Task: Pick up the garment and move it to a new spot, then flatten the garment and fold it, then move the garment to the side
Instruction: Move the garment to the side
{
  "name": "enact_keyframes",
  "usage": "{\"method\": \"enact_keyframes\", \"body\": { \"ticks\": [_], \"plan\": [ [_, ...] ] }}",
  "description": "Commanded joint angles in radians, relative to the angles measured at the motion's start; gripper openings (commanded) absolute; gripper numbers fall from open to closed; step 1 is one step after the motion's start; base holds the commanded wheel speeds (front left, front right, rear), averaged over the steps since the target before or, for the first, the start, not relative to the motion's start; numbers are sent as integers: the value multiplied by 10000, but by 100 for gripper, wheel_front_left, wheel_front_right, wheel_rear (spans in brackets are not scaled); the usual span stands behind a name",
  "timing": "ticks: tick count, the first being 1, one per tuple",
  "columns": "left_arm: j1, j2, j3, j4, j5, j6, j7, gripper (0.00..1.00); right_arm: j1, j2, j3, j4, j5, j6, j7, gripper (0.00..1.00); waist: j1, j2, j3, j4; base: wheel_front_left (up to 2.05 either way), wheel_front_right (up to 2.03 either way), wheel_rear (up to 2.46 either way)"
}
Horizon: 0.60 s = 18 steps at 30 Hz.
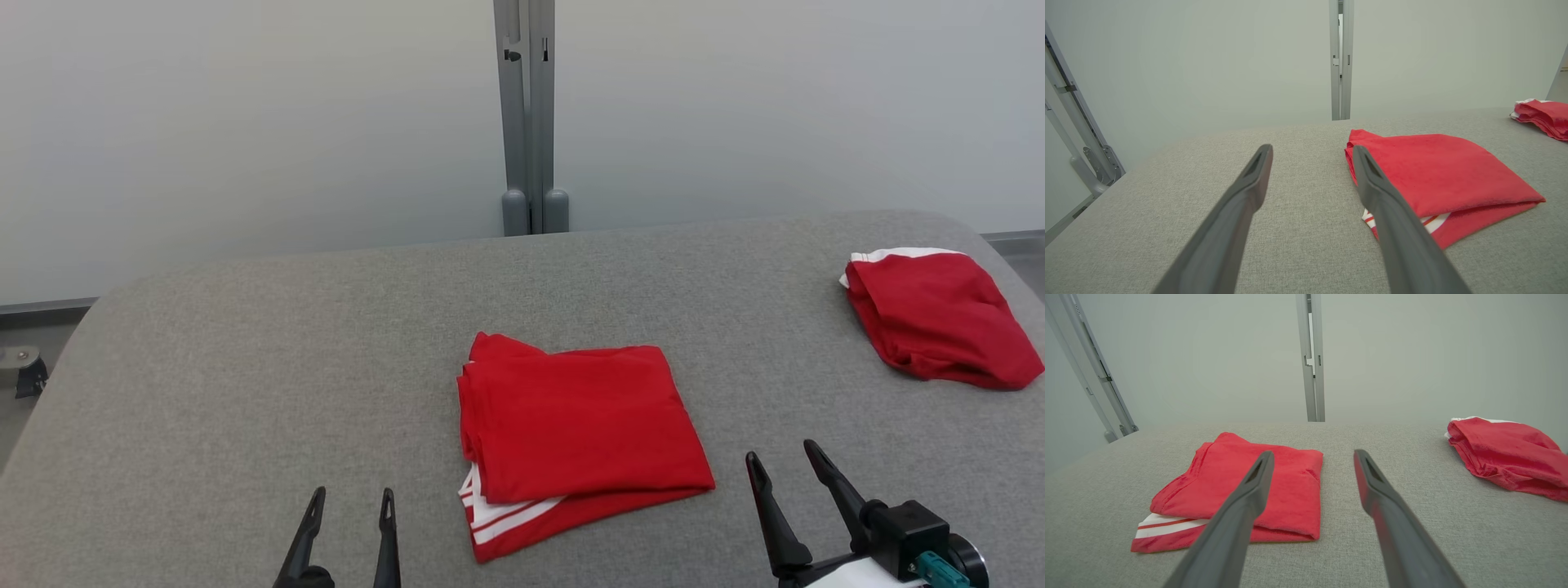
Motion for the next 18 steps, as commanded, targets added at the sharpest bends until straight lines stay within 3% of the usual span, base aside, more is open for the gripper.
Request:
{"method": "enact_keyframes", "body": {
  "ticks": [1,18],
  "plan": [
    [93,3,4,17,18,-25,-33,100,108,9,-36,-32,-10,-1,-28,100,0,-1,8,27,0,0,0],
    [13,5,-132,-31,84,-173,-34,100,47,-34,-110,13,8,-1,-28,100,0,-1,461,248,0,0,0]
  ]
}}
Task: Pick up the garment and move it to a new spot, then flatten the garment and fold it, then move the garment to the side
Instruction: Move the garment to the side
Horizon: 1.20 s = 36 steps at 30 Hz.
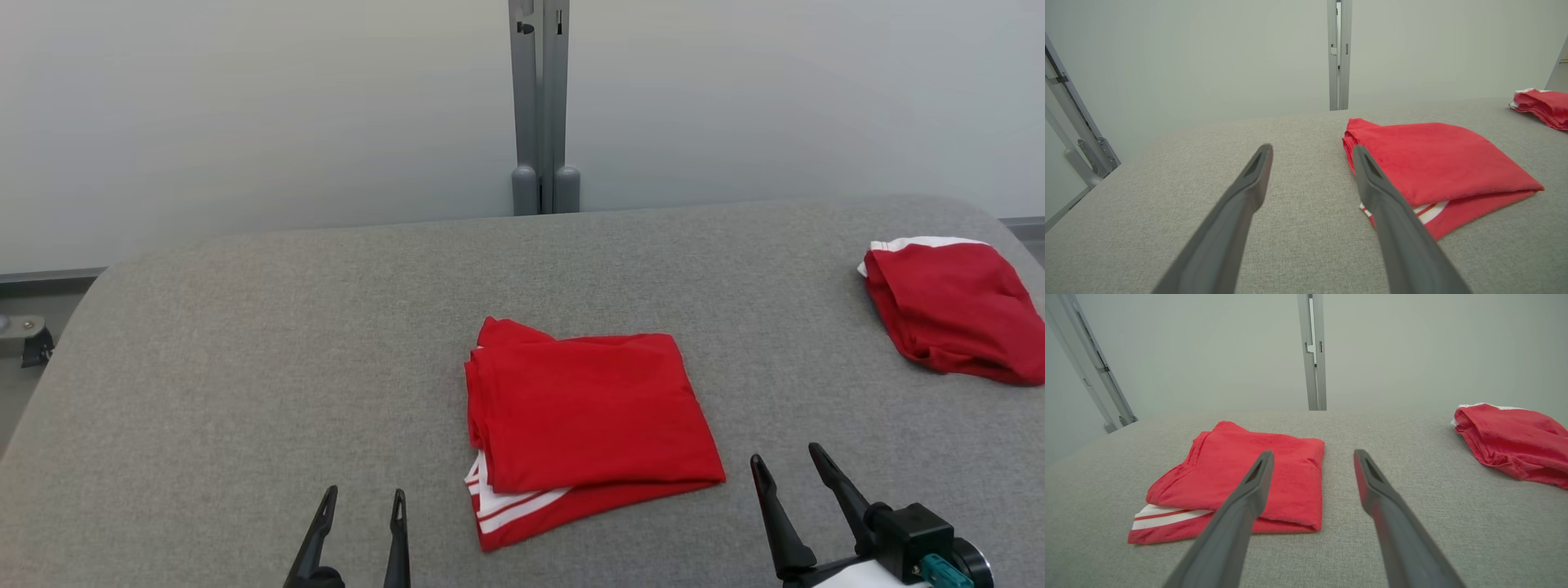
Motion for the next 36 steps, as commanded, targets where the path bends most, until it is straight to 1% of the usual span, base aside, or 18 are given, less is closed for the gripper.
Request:
{"method": "enact_keyframes", "body": {
  "ticks": [1,10,16,19,22,25,29,32,36],
  "plan": [
    [-10,9,-11,16,12,-48,-31,100,-66,-67,-18,51,20,-1,-24,100,0,-1,79,75,0,0,0],
    [-247,10,-189,126,146,-156,-31,100,-689,-225,90,833,379,-1,-24,100,0,-1,333,360,0,0,0],
    [-426,10,-328,157,234,-245,-31,100,-1535,-576,449,2044,1050,-1,-26,100,0,-1,581,573,0,0,0],
    [-529,11,-434,149,265,-252,-31,100,-2181,-909,1073,3005,1772,-1,-25,100,0,-1,748,681,0,0,0],
    [-637,11,-528,150,283,-265,-31,100,-2823,-1119,1580,3733,2860,-1,-3,100,0,-1,905,769,0,0,0],
    [-728,11,-626,178,278,-273,-31,100,-3539,-1505,2206,4358,4023,-1,370,100,0,-1,1069,849,0,0,0],
    [-928,11,-748,207,289,-334,-32,100,-4404,-2046,2918,4876,5238,-1,954,100,0,-1,1377,970,0,0,0],
    [-1127,11,-844,217,263,-326,-32,100,-4975,-2314,3316,5237,5932,-1,1286,100,0,-1,1639,1104,0,0,0],
    [-1368,11,-937,218,208,-316,-32,100,-5583,-2616,3784,5505,6575,-1,1565,100,0,-1,1966,1264,0,0,0]
  ]
}}
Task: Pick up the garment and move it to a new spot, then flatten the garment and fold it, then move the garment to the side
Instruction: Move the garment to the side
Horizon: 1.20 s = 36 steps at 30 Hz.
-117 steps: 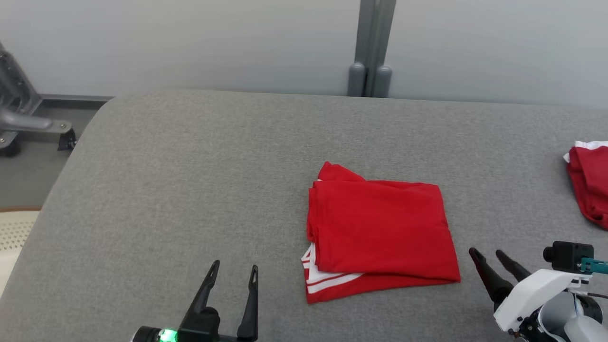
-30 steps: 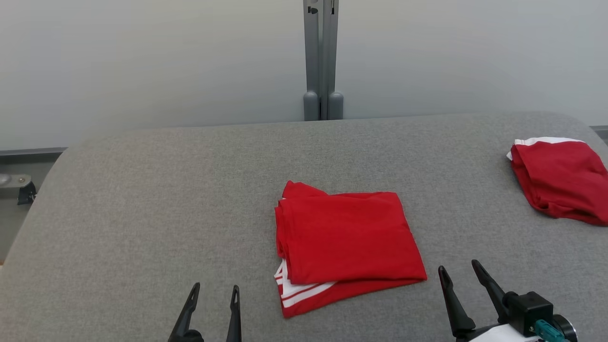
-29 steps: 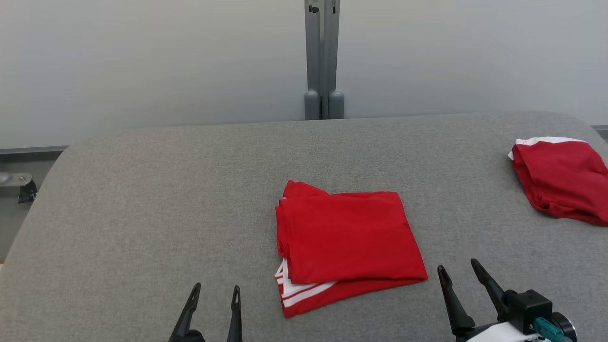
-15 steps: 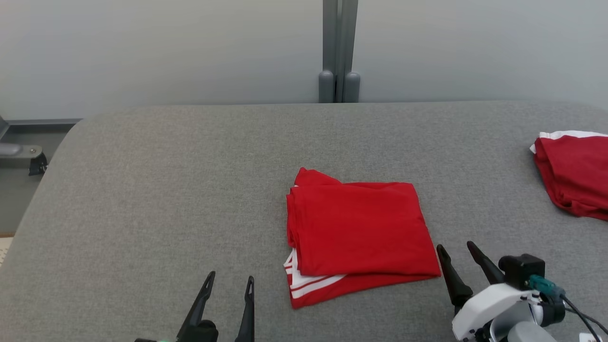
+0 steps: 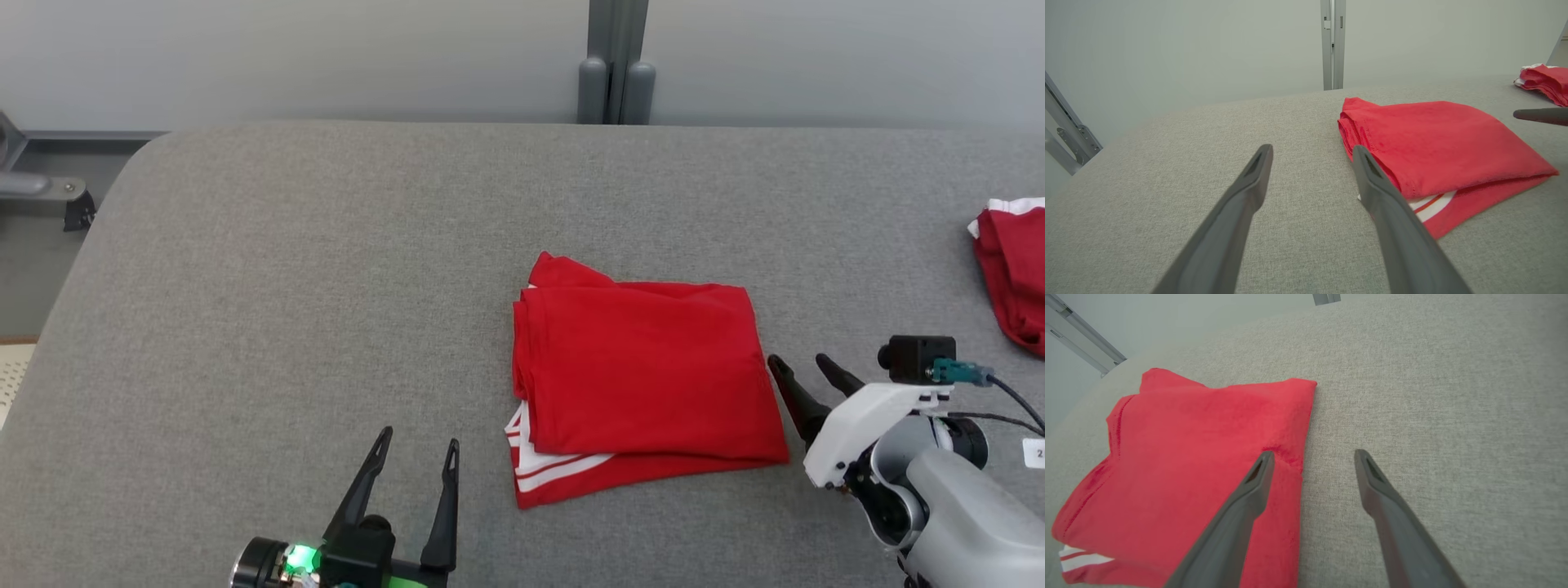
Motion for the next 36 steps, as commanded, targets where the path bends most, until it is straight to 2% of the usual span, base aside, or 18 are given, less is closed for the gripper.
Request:
{"method": "enact_keyframes", "body": {
  "ticks": [1,8,9,12,18,23,29,30,36],
  "plan": [
    [-215,17,-10,-1,-8,-19,-34,100,-246,-107,149,106,227,-1,100,100,0,0,343,222,0,0,0],
    [-531,15,-168,29,-89,60,-34,100,-813,-277,1030,703,1012,1,792,100,0,0,743,394,0,0,0],
    [-555,15,-174,33,-100,65,-33,100,-816,-267,1183,725,1113,1,939,80,0,0,776,394,0,0,0],
    [-626,15,-172,29,-123,136,-33,100,-851,-305,1637,574,1467,1,1147,0,0,0,892,322,0,0,0],
    [-750,15,-151,-82,-110,131,-34,100,-1317,-997,2217,407,1445,-15,674,0,0,0,1160,-123,0,0,0],
    [-1035,15,-95,-264,-3,52,-34,100,-2073,-1708,2492,390,1142,-10,216,0,0,0,1723,-760,0,0,0],
    [-1546,94,1,-477,254,-95,-33,100,-3361,-2675,2461,564,585,-9,-287,0,0,0,2570,-1564,0,0,0],
    [-1747,156,25,-536,326,-155,-33,100,-3886,-3028,2374,578,405,-9,-406,0,0,0,2877,-1845,0,0,0],
    [-2218,257,-38,-544,452,-291,-33,100,-5037,-4054,1830,705,-78,-9,-659,0,0,0,3532,-2234,0,0,0]
  ]
}}
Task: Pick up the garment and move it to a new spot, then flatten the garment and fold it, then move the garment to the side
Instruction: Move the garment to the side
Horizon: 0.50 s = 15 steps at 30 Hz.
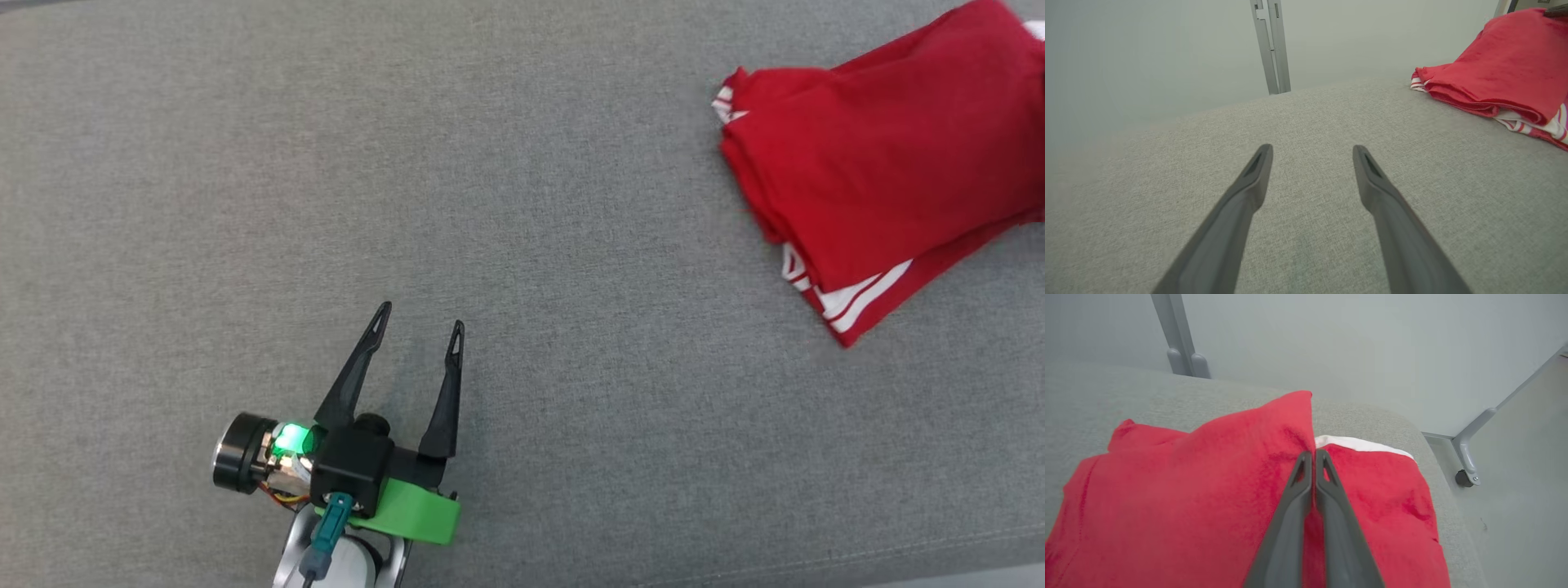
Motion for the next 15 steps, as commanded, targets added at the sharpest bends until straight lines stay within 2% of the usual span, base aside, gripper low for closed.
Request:
{"method": "enact_keyframes", "body": {
  "ticks": [1,10,11,12,15],
  "plan": [
    [-235,77,-1,11,51,-32,-31,100,-336,-239,-192,45,-166,-18,-127,0,-1,-1,755,-595,0,0,0],
    [-518,198,-152,59,110,-93,-31,100,-990,-1508,-1580,681,-770,-18,-202,0,-1,-1,1412,-417,0,0,0],
    [-535,206,-153,60,98,-87,-31,100,-1047,-1522,-1807,936,-853,-20,-239,9,-1,-1,1434,-396,0,0,0],
    [-555,218,-160,78,86,-83,-31,100,-1068,-1397,-2048,1260,-1037,-18,-312,100,-1,-1,1449,-370,0,0,0],
    [-567,206,-219,175,40,-105,-31,100,-1116,-809,-2463,1998,-1728,-15,-628,100,-1,-1,1339,-280,0,0,0]
  ]
}}
